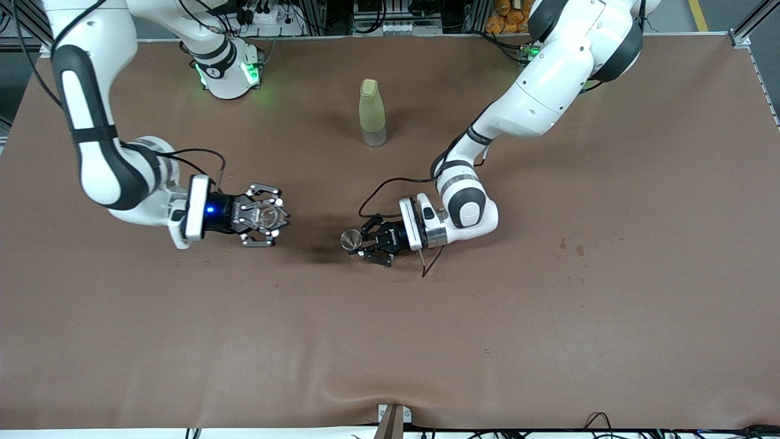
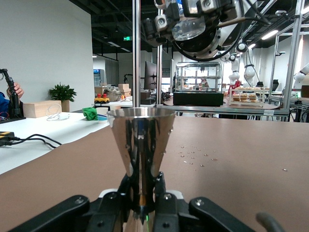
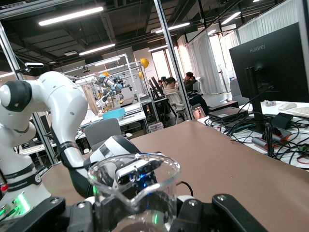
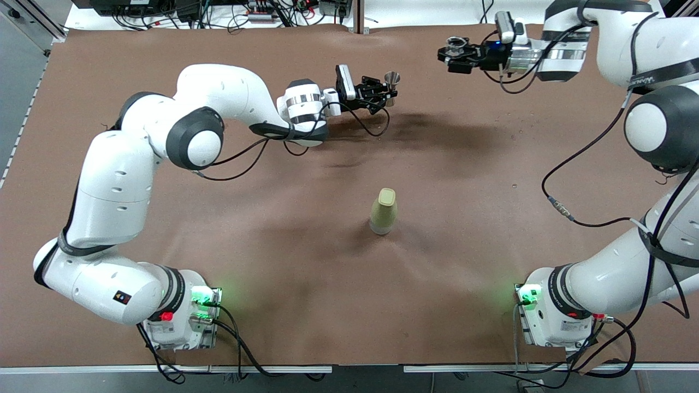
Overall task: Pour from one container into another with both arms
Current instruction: 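Carry the jigger and beaker toward each other at the table middle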
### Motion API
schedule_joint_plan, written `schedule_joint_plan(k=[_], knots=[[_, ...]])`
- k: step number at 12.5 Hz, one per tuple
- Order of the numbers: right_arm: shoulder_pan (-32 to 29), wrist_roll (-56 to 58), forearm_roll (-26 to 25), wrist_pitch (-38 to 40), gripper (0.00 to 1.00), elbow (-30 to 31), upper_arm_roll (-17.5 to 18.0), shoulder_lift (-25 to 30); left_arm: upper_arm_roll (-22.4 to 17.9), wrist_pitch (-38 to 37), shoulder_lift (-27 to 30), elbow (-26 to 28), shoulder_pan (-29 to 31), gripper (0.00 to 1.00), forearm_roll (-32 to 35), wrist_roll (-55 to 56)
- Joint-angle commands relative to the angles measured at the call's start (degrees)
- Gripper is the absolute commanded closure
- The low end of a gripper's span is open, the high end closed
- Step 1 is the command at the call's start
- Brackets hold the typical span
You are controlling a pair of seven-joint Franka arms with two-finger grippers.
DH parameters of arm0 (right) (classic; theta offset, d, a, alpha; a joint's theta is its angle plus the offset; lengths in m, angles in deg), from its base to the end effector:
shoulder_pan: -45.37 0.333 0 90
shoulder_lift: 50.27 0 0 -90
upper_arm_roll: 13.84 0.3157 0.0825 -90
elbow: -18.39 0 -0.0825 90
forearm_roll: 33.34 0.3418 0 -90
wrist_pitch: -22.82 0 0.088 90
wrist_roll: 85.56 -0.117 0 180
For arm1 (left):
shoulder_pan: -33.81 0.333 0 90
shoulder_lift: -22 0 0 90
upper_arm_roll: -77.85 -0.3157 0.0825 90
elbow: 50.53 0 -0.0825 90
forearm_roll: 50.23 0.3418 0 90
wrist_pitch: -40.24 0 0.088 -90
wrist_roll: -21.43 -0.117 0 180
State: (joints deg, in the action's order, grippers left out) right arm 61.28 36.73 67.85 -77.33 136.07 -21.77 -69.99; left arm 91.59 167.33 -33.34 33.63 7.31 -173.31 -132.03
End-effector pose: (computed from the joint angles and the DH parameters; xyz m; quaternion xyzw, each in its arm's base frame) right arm 0.5426 0.1797 0.3379 -0.5987 -0.4047 -0.4507 0.5240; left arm 0.5407 -0.4527 0.1652 0.5614 -0.4482 0.5383 0.4407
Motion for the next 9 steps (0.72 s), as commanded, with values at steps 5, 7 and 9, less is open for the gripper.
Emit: schedule_joint_plan(k=[5,7,9], knots=[[11.6,0.3,11.8,-10.5,1.0,1.9,-0.5,2.1,-0.5,-1.0,0.1,0.0,-0.1,1.0,-1.9,-2.2],[14.8,0.3,15.0,-13.4,1.0,1.5,-0.4,1.9,-0.5,-1.4,0.4,0.0,0.0,1.0,-1.5,-2.3],[17.6,0.4,18.6,-14.4,1.0,1.0,-0.3,1.5,-0.5,-1.6,0.4,0.0,0.0,1.0,-1.7,-2.4]])
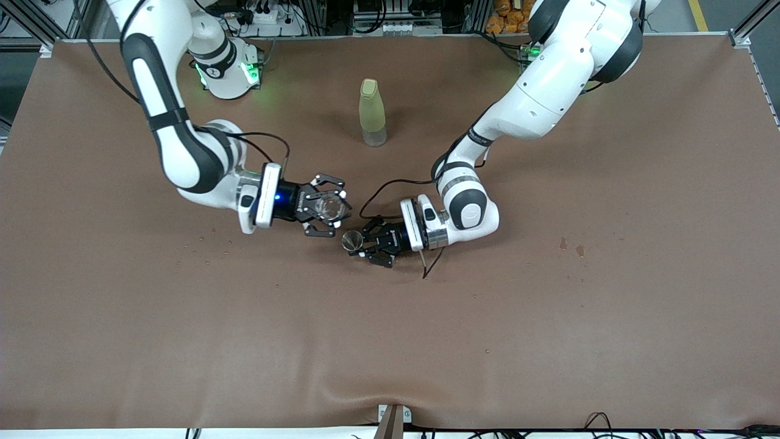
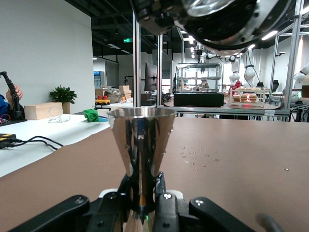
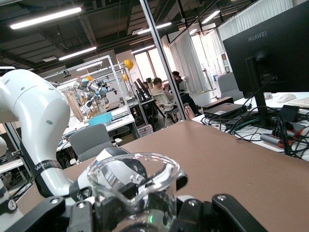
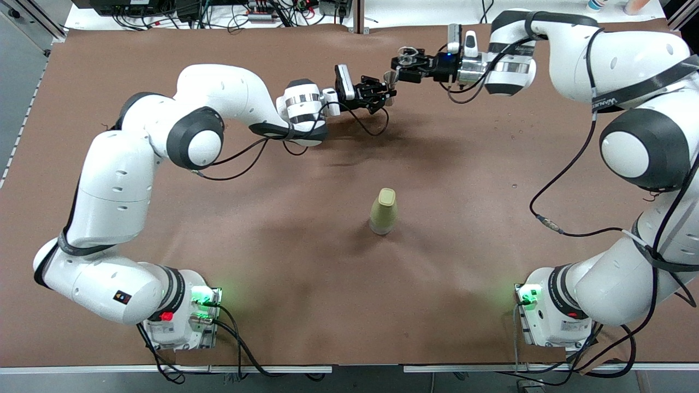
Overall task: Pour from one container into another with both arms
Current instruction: 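Tilt the beaker with the right gripper over the jigger's rim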
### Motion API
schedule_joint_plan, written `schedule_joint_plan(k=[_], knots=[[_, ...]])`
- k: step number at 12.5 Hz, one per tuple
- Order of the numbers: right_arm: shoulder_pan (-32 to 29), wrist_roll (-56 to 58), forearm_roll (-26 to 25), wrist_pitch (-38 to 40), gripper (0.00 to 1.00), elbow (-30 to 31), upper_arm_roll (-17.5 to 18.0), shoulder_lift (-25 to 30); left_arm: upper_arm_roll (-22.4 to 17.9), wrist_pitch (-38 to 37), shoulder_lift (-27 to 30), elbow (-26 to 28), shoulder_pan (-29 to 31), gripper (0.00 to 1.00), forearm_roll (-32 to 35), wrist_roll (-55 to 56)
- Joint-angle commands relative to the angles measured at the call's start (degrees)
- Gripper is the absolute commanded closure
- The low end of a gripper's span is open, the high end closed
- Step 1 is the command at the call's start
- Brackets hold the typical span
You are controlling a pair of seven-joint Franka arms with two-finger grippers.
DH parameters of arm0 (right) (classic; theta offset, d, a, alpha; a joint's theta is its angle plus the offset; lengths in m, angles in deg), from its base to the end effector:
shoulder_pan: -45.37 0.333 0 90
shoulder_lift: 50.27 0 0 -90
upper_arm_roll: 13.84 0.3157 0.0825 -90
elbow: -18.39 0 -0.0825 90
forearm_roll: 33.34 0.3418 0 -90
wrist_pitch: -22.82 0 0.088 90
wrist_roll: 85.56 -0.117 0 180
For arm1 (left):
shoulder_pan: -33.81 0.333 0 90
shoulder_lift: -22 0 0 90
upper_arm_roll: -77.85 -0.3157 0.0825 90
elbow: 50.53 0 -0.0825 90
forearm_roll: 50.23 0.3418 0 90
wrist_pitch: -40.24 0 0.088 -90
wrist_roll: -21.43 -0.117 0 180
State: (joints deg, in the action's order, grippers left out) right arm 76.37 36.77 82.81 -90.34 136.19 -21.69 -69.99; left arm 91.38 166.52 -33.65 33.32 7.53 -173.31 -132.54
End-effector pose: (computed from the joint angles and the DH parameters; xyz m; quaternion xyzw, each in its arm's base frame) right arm 0.5101 0.2944 0.3328 -0.6268 -0.3653 -0.4520 0.5190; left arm 0.5439 -0.4506 0.1645 0.5564 -0.4484 0.5437 0.4402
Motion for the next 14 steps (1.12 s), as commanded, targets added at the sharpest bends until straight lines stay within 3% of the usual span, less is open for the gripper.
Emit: schedule_joint_plan(k=[1,14], knots=[[3.5,0.6,5.0,-2.1,1.0,0.4,-0.4,1.3,-0.3,-0.8,0.7,0.3,-0.2,1.0,-1.7,-1.9],[4.7,7.0,9.4,-4.1,1.0,-4.0,0.0,-5.2,-0.4,-5.0,0.8,3.3,1.3,1.0,-0.8,-4.5]])
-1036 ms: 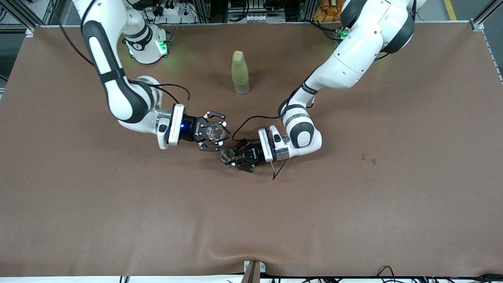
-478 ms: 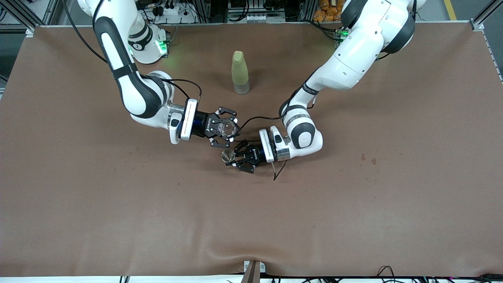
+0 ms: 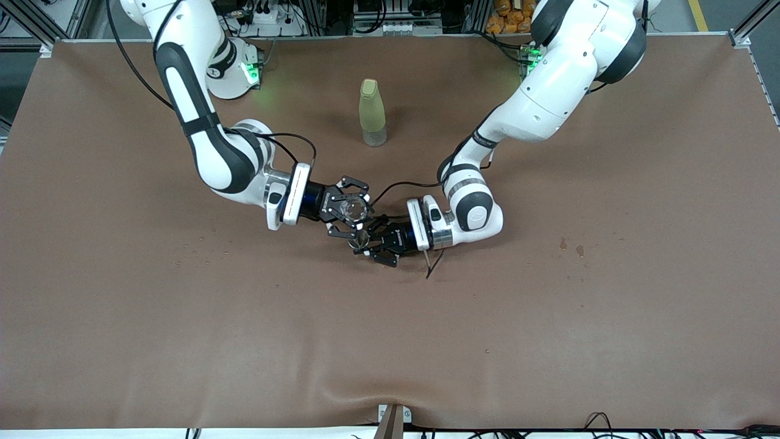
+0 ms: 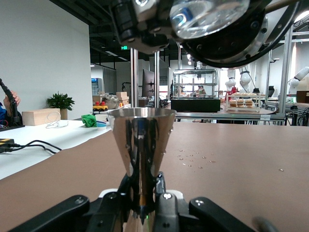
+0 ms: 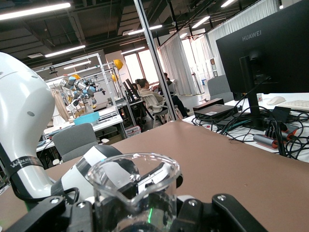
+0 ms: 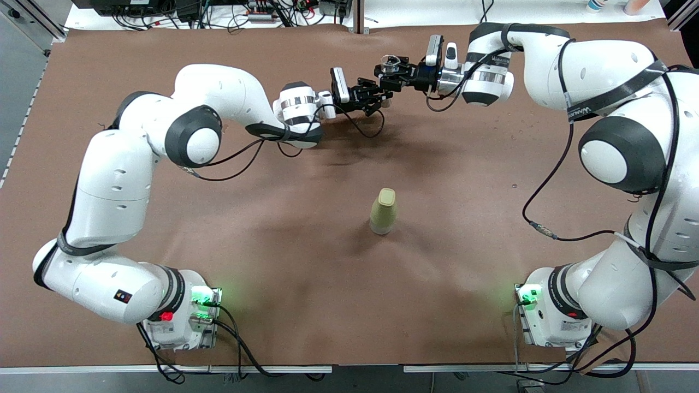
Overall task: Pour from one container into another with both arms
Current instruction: 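Tilt the beaker with the right gripper over the jigger's rim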
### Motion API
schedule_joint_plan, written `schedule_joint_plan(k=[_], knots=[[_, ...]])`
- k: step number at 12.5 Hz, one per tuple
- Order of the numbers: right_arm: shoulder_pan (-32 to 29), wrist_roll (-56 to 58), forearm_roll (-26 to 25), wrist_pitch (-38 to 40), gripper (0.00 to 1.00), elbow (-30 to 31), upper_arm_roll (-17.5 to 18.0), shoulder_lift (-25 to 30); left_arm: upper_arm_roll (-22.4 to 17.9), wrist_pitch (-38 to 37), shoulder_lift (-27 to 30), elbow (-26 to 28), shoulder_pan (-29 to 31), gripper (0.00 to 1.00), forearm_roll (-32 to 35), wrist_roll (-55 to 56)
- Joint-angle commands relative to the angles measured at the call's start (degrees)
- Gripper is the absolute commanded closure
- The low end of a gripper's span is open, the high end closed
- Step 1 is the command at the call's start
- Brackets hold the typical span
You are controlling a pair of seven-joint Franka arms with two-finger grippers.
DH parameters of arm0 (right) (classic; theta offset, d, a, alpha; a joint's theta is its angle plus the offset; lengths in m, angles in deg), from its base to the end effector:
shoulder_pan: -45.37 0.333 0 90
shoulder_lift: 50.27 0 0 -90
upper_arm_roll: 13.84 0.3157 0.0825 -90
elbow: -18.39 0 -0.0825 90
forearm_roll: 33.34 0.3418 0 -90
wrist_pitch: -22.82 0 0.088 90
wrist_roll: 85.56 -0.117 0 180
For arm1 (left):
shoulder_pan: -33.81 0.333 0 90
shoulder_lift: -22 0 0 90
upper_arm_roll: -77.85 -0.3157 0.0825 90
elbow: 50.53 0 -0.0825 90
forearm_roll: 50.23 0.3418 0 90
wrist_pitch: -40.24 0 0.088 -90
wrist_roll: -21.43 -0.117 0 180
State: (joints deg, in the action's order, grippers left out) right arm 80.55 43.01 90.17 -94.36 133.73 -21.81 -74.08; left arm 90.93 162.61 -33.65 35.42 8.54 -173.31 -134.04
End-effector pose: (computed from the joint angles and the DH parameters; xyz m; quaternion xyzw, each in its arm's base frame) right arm 0.5077 0.3273 0.3066 -0.6327 -0.3625 -0.4765 0.4912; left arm 0.5415 -0.4405 0.1565 0.5437 -0.4467 0.5501 0.4498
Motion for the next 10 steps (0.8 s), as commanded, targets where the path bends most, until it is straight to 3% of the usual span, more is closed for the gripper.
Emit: schedule_joint_plan(k=[1,5,10], knots=[[0.5,1.5,3.1,-0.1,1.0,-1.6,0.4,-1.8,0.1,-1.1,0.8,1.2,0.4,1.0,-0.8,-3.1],[0.4,1.8,4.4,-0.1,1.0,-1.6,1.2,-2.2,0.1,-1.1,0.8,1.2,0.4,1.0,-0.8,-3.0],[0.4,-6.8,4.4,-0.1,1.0,-1.3,1.6,-2.0,0.1,-1.1,0.6,1.2,1.1,1.0,-0.7,-3.0]])
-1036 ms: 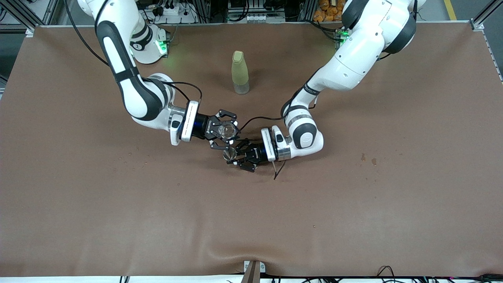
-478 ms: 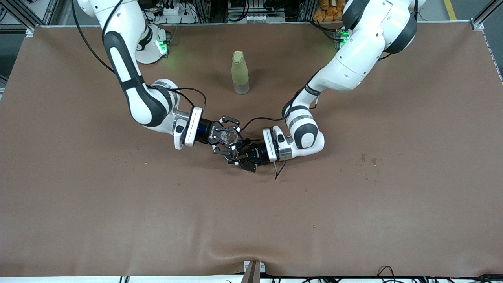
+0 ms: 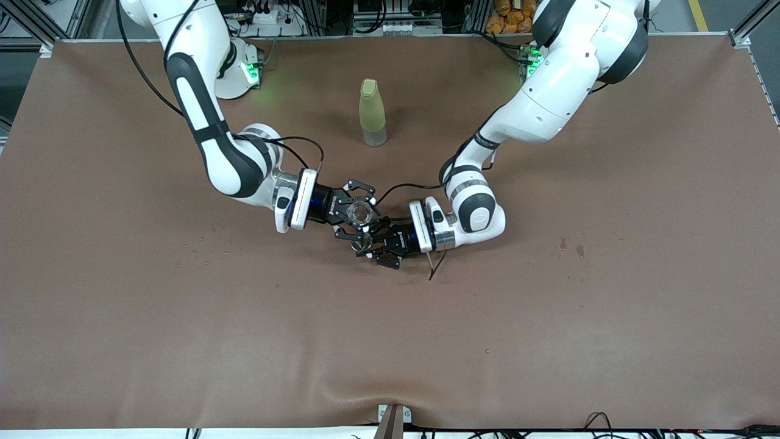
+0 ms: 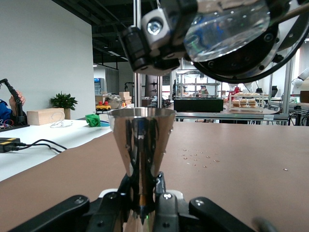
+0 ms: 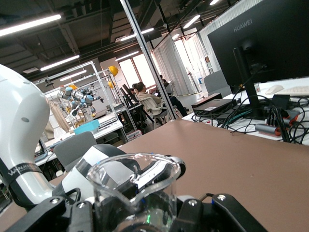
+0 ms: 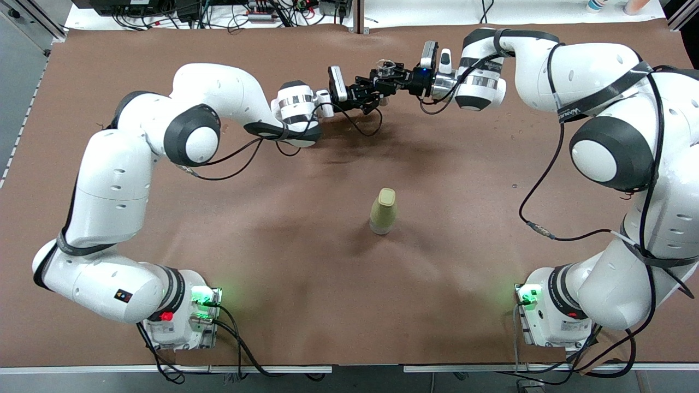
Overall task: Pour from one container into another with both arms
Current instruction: 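Tilt the beaker with the right gripper over the jigger's rim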
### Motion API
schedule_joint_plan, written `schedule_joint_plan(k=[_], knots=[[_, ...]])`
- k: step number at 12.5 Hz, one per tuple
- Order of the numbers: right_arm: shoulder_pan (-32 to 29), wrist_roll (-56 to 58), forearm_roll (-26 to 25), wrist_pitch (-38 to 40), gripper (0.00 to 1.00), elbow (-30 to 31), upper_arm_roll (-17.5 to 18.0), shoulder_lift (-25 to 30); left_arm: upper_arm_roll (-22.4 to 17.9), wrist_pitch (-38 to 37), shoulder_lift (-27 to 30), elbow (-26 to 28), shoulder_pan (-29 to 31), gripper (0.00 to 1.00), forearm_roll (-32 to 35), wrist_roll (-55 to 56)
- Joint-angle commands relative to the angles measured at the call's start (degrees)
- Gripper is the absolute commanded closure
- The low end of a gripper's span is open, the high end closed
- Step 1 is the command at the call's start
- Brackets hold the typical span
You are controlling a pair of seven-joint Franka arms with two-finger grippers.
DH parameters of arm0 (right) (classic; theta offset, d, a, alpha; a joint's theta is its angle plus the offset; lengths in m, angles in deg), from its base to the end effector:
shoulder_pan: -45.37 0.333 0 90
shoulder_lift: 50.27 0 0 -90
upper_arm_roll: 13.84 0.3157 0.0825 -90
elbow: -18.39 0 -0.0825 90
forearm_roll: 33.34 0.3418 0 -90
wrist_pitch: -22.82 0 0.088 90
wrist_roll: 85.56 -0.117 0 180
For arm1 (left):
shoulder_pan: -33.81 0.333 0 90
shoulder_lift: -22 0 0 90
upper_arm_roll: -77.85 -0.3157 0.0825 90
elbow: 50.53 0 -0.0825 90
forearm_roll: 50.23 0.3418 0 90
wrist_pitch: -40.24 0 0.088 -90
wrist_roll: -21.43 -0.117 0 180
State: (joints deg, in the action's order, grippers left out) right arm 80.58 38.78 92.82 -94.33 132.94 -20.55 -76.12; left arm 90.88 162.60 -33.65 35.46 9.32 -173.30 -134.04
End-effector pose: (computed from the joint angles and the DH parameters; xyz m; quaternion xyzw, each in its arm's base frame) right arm 0.5054 0.3389 0.2920 -0.6504 -0.3207 -0.4537 0.5180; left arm 0.5475 -0.4326 0.1561 0.5470 -0.4431 0.5529 0.4458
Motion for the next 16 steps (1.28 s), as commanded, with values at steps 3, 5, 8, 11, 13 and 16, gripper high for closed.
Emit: schedule_joint_plan(k=[3,5,8,11,13,16], knots=[[0.5,-6.6,1.7,-0.1,1.0,-0.2,0.5,0.0,0.1,-1.0,0.9,1.1,0.4,1.0,-0.7,-2.0],[0.5,-8.8,1.7,-0.1,1.0,-0.2,0.5,0.1,0.1,-1.0,0.9,1.3,0.5,1.0,-0.7,-1.9],[0.5,-14.3,1.7,0.0,1.0,0.1,0.5,0.3,0.0,-0.9,1.4,2.5,0.8,1.0,-0.6,-1.9],[0.6,-18.1,1.6,0.0,1.0,0.1,1.1,0.4,-0.2,-0.5,1.6,2.7,0.8,1.0,0.4,-1.9],[0.6,-20.1,1.6,0.0,1.0,0.1,1.6,0.4,-0.2,-0.2,1.7,2.7,0.8,1.0,1.3,-1.6],[0.6,-24.0,1.6,0.1,1.0,0.2,1.7,0.4,-0.4,2.5,2.7,2.7,0.7,1.0,1.5,1.6]])
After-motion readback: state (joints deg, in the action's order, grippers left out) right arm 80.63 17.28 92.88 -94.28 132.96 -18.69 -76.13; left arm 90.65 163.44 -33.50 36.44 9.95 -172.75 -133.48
